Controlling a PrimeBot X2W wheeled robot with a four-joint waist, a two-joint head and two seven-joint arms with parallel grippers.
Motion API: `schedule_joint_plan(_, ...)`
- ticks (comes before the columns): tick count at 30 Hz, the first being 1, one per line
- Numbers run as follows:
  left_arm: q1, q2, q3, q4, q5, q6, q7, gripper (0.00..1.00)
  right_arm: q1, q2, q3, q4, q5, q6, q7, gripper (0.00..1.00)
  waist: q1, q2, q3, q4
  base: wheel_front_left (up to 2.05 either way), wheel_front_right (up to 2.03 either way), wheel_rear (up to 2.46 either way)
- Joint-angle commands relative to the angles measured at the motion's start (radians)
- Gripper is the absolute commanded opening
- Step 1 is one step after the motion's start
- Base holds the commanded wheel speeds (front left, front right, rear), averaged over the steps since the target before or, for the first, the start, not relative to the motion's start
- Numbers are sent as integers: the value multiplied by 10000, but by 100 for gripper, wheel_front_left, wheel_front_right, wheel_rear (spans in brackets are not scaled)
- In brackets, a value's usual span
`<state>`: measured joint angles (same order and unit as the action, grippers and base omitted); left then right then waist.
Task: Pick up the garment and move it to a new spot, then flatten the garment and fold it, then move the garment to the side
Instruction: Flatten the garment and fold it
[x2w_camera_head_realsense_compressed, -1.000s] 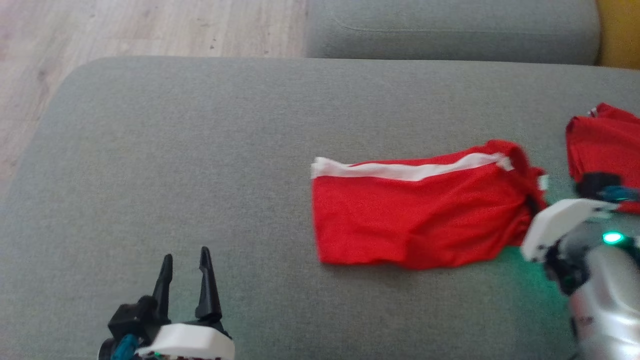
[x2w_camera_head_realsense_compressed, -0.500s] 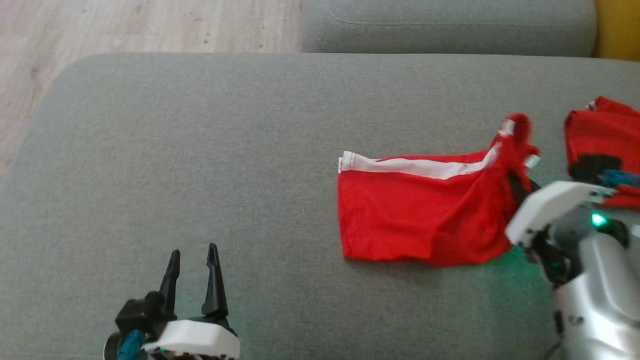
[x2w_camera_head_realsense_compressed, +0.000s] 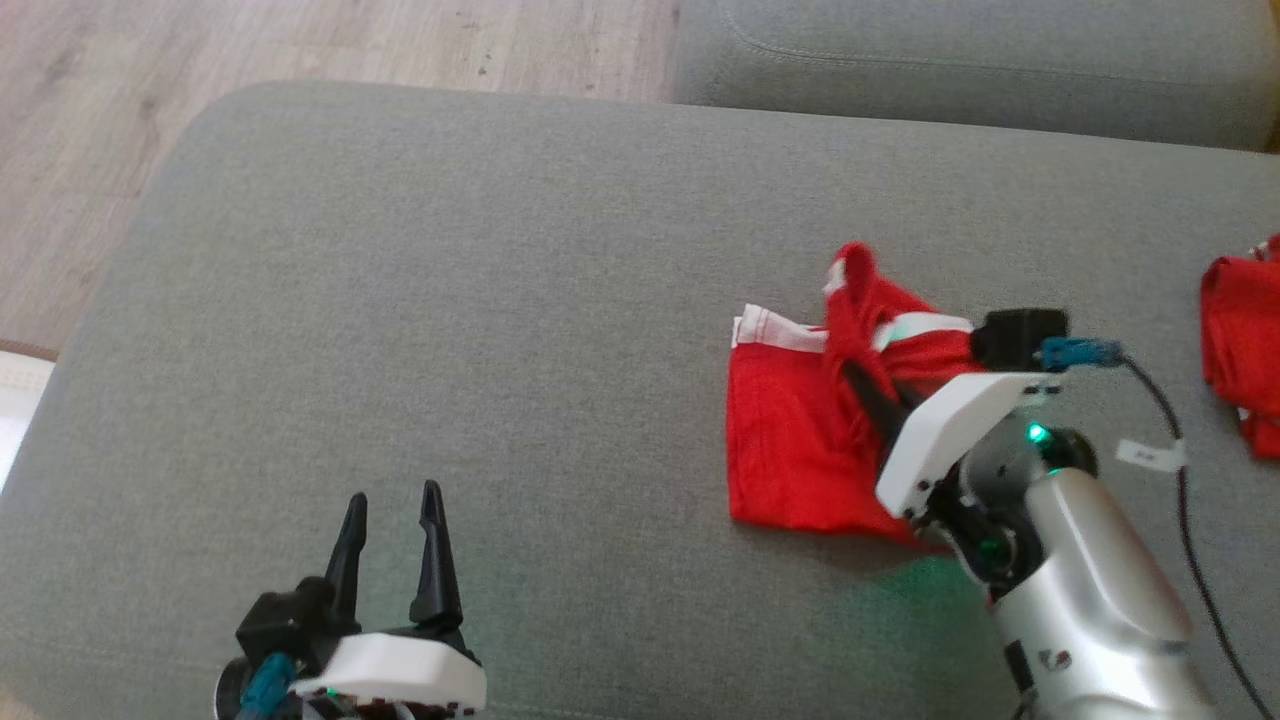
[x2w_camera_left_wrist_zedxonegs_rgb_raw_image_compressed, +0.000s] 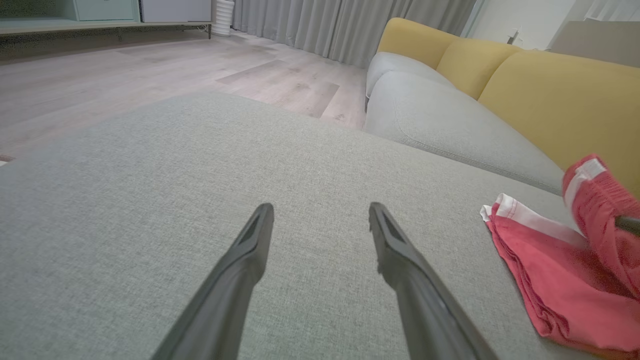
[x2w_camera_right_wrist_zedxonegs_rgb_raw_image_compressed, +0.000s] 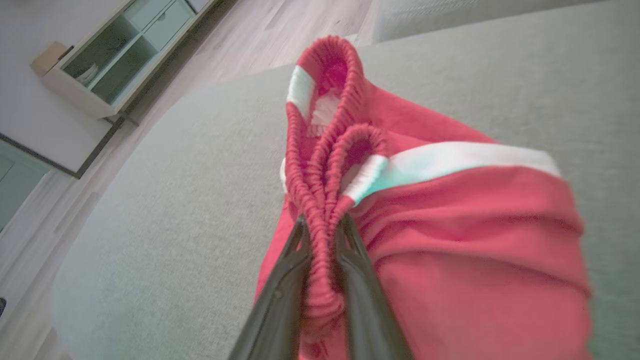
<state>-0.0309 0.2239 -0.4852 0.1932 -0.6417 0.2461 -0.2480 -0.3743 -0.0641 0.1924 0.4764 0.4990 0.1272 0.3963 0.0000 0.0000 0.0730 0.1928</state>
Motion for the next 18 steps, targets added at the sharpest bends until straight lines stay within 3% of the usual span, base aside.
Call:
schedule_joint_plan(1, -504, 47, 310, -210, 31, -29, -126, 100, -383, 135, 429, -83, 201, 35, -128, 0, 0, 0, 13, 89, 0, 0, 0)
schedule_joint_plan(4, -517, 32, 309, -186, 34, -39, -127, 100, -513, 136, 814, 423, 541, 35, -247, 0, 0, 0, 28, 158, 0, 0, 0)
schedule_joint_plan(5, -516, 26, 313, -179, 34, -37, -127, 100, -570, 137, 888, 613, 622, 35, -324, 34, 0, 0, 30, 167, 0, 0, 0)
schedule_joint_plan(6, -513, 20, 316, -173, 36, -37, -128, 100, -645, 137, 956, 814, 594, 35, -423, 62, 0, 0, 33, 172, 0, 0, 0)
schedule_joint_plan(7, -510, 15, 318, -164, 38, -35, -128, 100, -724, 137, 1033, 982, 560, 35, -539, 97, 0, 0, 36, 174, 0, 0, 0)
schedule_joint_plan(18, -597, -43, 310, -100, 116, -102, -132, 100, -1277, 138, 2391, 1035, 1259, 35, -1652, 100, 0, 0, 18, -45, 0, 0, 0)
